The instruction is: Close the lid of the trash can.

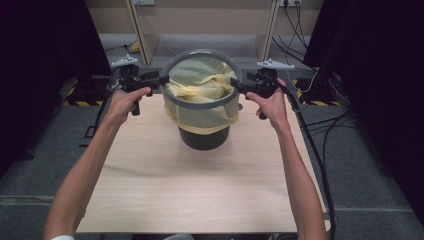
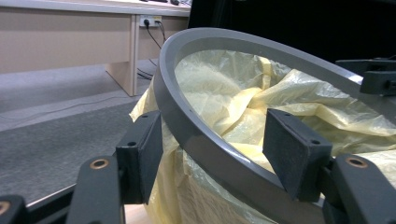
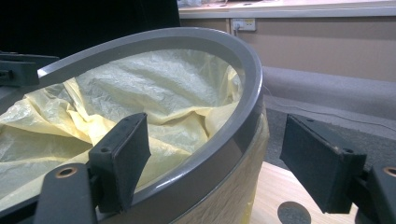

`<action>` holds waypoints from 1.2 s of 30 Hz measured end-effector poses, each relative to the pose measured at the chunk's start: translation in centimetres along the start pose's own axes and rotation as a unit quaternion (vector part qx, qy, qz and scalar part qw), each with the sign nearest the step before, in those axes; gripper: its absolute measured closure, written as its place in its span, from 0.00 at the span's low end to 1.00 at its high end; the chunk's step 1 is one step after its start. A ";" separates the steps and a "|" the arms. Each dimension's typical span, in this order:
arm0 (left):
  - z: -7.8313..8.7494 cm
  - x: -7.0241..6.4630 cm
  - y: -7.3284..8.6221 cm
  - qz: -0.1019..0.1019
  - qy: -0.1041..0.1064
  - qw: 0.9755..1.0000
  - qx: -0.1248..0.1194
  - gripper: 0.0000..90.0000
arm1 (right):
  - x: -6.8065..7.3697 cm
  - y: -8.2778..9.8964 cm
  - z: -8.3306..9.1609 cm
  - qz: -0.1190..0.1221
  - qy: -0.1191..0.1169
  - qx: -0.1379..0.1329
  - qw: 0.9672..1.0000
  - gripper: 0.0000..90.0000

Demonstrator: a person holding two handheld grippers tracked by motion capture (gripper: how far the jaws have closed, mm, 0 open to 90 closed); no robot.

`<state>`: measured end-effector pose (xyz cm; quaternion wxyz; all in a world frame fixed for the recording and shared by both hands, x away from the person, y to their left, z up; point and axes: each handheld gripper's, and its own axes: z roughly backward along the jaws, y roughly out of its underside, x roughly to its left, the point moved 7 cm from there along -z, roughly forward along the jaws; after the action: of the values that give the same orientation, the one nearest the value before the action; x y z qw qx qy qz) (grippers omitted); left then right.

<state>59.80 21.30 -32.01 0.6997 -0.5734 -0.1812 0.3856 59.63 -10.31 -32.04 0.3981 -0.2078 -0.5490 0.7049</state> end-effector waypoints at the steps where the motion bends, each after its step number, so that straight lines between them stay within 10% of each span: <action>1: 0.0 0.0 0.0 0.000 -0.001 1.000 0.001 0.42 | 0.0 0.0 0.0 0.000 0.002 0.001 1.000 0.27; 19: 4.3 -1.9 -0.6 0.008 0.041 0.999 -0.020 0.32 | -2.2 -0.3 5.2 -0.002 0.050 -0.009 0.999 0.25; 36: 9.6 -3.3 9.5 -0.049 0.028 0.998 0.029 0.23 | -4.6 12.1 10.2 0.006 0.086 0.073 0.994 0.22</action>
<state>47.85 25.64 -37.67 0.7390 -0.5540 -0.1782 0.3395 50.92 -21.09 -40.89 0.4537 -0.2410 -0.4585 0.7251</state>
